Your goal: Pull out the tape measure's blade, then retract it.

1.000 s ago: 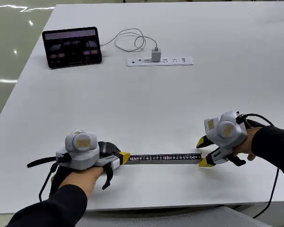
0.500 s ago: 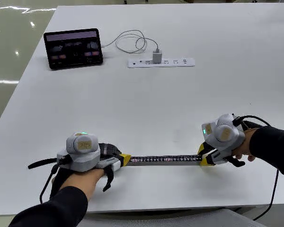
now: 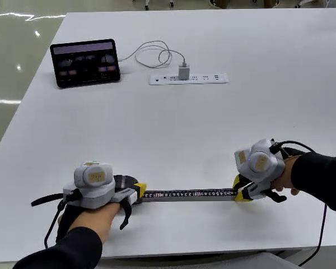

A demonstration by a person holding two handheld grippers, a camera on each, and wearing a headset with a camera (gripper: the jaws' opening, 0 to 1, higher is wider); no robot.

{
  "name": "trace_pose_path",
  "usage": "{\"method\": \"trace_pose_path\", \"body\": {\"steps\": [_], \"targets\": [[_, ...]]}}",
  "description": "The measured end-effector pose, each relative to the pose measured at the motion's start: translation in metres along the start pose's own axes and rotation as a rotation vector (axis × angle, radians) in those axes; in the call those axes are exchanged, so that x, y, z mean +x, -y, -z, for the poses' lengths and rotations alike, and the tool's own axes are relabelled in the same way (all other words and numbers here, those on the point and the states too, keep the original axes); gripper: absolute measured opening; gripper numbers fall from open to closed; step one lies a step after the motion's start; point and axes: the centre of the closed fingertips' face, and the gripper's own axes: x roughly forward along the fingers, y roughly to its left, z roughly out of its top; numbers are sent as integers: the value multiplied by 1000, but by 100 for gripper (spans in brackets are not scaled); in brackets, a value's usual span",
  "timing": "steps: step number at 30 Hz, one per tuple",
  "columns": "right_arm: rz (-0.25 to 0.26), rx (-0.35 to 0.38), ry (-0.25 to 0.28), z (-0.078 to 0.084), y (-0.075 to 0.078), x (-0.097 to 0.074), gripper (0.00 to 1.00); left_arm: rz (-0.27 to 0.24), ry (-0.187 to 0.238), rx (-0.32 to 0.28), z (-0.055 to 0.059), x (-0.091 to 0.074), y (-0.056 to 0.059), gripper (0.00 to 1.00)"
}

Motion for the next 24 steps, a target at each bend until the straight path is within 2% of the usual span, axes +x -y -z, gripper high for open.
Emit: {"method": "trace_pose_path", "body": {"steps": [2,5,12,15,24], "targets": [[0,23,2,0,0,0,11,5,-1,25,-1,0,5,61],[-5,40,11,1,1,0,11,-7,-15,79,2,2,4,61],[1,38,12,1,0,0,11,-11,-35,82,3,1,3,60],[7,46,18,1,0,0,11,-22,-41,102,3,4,4,59],[14,57,29,1,1,0,11,-24,-38,96,3,3,3,59]]}}
